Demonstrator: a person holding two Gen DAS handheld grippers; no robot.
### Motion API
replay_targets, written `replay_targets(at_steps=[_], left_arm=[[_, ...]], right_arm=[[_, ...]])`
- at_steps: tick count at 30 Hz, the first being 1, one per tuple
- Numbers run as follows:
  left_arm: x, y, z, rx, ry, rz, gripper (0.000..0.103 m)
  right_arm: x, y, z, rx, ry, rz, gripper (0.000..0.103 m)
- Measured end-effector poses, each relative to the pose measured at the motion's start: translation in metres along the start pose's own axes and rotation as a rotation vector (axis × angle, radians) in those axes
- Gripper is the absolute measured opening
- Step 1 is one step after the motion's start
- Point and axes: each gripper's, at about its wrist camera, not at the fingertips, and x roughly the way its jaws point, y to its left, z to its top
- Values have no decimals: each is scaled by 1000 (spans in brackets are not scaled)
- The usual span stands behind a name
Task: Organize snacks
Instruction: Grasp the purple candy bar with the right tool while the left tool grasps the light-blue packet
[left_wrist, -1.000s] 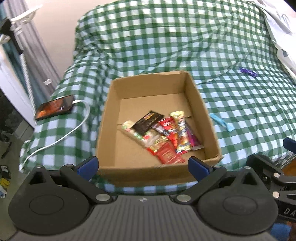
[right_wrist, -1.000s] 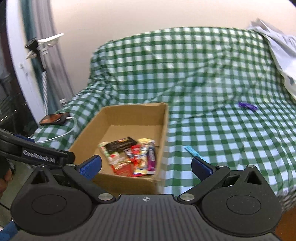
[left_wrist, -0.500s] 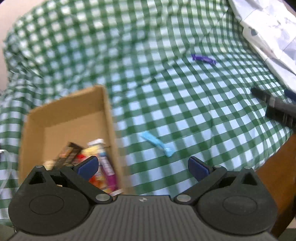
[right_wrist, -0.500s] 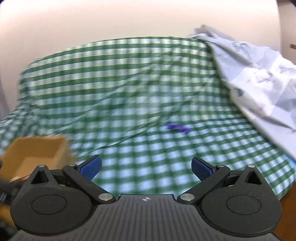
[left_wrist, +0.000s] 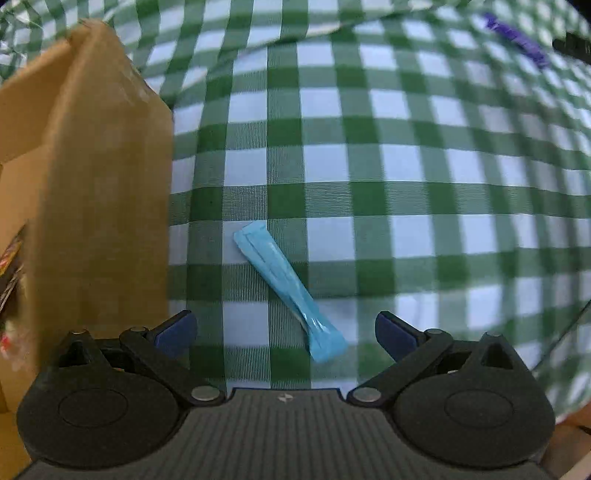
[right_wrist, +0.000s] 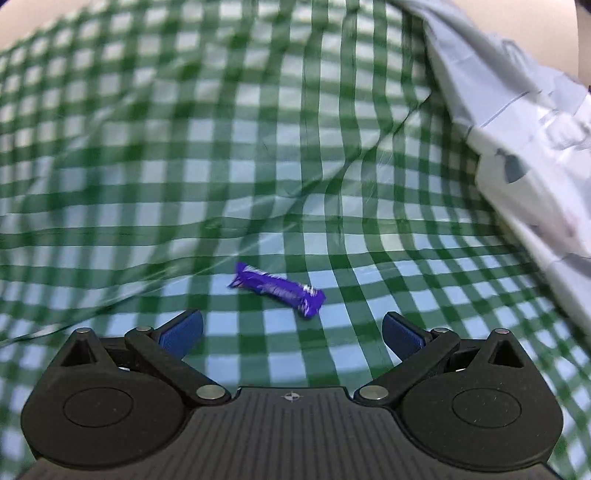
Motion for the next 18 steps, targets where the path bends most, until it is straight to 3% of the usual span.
replay_targets(at_steps=[3, 7, 10, 18], left_arm=[[26, 0, 10, 2, 32, 20, 103], [37, 10, 16, -65, 50, -51, 103], [39, 14, 17, -58, 51, -73, 103], [35, 22, 15, -46, 34, -78, 103]], right_arm=[[52, 3, 4, -24, 24, 11, 102], [105, 16, 11, -98, 27, -20, 102], [147, 22, 14, -136, 115, -25, 102], [152, 22, 4, -151, 77, -22, 102]])
